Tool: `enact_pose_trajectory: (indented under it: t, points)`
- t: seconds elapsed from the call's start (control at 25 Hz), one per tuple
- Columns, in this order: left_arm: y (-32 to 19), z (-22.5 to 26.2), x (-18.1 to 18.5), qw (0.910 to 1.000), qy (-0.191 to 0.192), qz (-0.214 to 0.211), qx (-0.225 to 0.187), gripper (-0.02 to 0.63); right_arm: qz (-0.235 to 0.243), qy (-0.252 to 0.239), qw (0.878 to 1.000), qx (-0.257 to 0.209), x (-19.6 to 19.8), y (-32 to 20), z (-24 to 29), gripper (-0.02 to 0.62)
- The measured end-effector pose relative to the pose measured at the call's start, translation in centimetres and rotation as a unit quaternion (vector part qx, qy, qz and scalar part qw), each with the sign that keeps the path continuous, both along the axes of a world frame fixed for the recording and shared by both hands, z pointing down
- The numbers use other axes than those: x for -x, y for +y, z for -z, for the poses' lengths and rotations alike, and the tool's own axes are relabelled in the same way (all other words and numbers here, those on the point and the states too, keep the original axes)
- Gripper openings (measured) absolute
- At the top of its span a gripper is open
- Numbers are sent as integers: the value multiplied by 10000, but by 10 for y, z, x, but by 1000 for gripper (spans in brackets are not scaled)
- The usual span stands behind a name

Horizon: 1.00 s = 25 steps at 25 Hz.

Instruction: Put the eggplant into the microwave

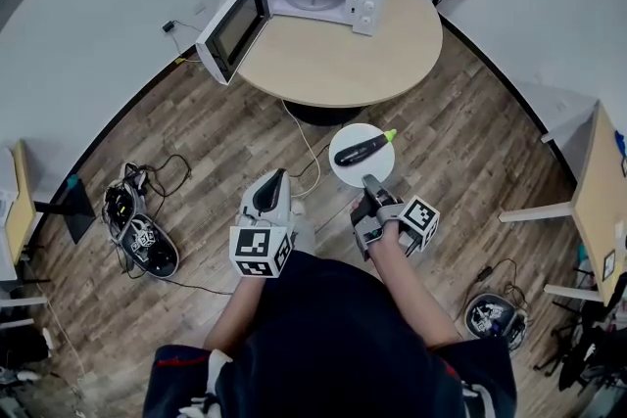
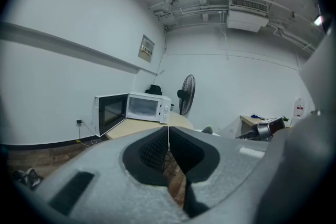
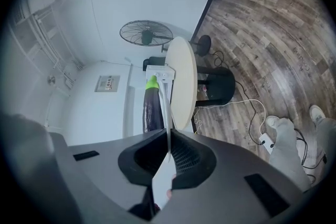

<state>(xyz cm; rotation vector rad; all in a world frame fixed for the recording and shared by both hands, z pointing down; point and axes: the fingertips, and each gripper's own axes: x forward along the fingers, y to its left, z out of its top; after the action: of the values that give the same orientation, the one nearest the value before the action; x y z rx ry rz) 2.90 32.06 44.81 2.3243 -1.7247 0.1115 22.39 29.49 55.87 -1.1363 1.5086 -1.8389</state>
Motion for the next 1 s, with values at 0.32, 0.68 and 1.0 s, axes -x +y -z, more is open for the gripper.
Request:
enact_pose_trajectory:
  t: [0.32, 0.68, 1.0]
  points:
    - [-102, 10, 26, 9996, 126, -238, 58, 20, -98, -23, 9999, -52, 33, -91, 10, 20]
    - [-187, 15, 73, 9991, 154, -375, 110, 20, -219, 66, 9997, 15, 74, -172, 18, 20]
    - [-231, 9, 100, 9988, 148, -444, 138, 20, -304, 76, 9995, 36, 97, -213, 15, 20]
